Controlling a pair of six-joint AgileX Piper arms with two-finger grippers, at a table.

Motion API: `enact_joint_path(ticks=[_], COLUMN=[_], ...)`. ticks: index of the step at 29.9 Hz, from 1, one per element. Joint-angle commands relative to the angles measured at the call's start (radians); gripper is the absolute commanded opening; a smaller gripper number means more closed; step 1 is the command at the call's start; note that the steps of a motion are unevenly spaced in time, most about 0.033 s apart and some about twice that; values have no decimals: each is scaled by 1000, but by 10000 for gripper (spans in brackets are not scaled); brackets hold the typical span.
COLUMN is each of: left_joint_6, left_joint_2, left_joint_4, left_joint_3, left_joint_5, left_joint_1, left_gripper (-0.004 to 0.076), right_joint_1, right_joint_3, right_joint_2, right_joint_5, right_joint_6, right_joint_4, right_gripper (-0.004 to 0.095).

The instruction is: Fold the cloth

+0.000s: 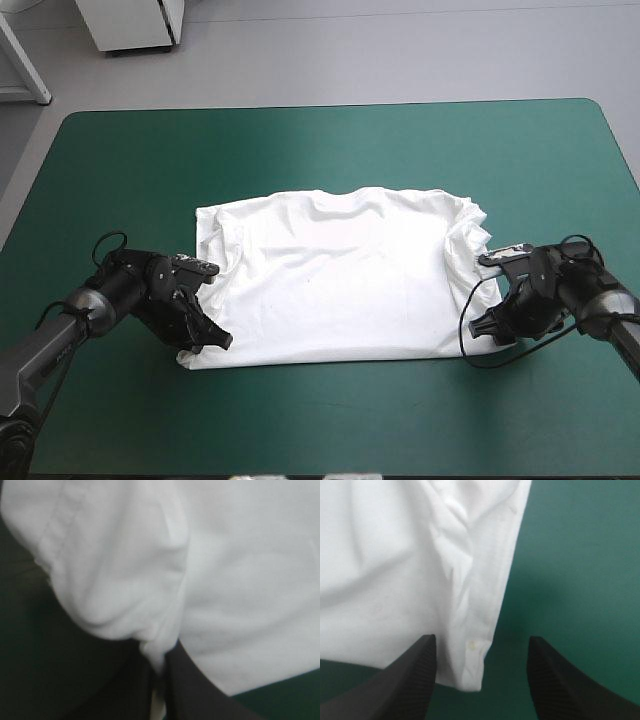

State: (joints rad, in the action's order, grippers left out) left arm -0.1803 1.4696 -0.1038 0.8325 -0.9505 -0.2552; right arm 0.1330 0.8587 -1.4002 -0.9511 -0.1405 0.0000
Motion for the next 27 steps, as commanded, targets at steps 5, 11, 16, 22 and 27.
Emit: enact_joint_path(ticks=[5, 11, 16, 22, 27], left_joint_6=[2, 2, 2, 2, 9], left_joint_2=[0, 0, 0, -39, -115], left_joint_4=[24, 24, 24, 24, 31], left_joint_3=[2, 4, 4, 46, 142], left_joint_5=[12, 12, 10, -46, -123], left_joint_1=[-5, -5, -5, -5, -5], left_gripper=[-9, -9, -9, -9, -9], right_joint_1=[-4, -4, -4, -4, -4], right_joint_3=[22, 22, 22, 51, 144], right_joint_2=[-51, -76, -93, -69, 3], right_joint_5=[35, 31, 29, -21, -103], right_joint_6=[-46, -50, -78, -76, -33], right_joint_4=[68, 85, 143, 141, 69], right_gripper=[526, 310, -14, -17, -17])
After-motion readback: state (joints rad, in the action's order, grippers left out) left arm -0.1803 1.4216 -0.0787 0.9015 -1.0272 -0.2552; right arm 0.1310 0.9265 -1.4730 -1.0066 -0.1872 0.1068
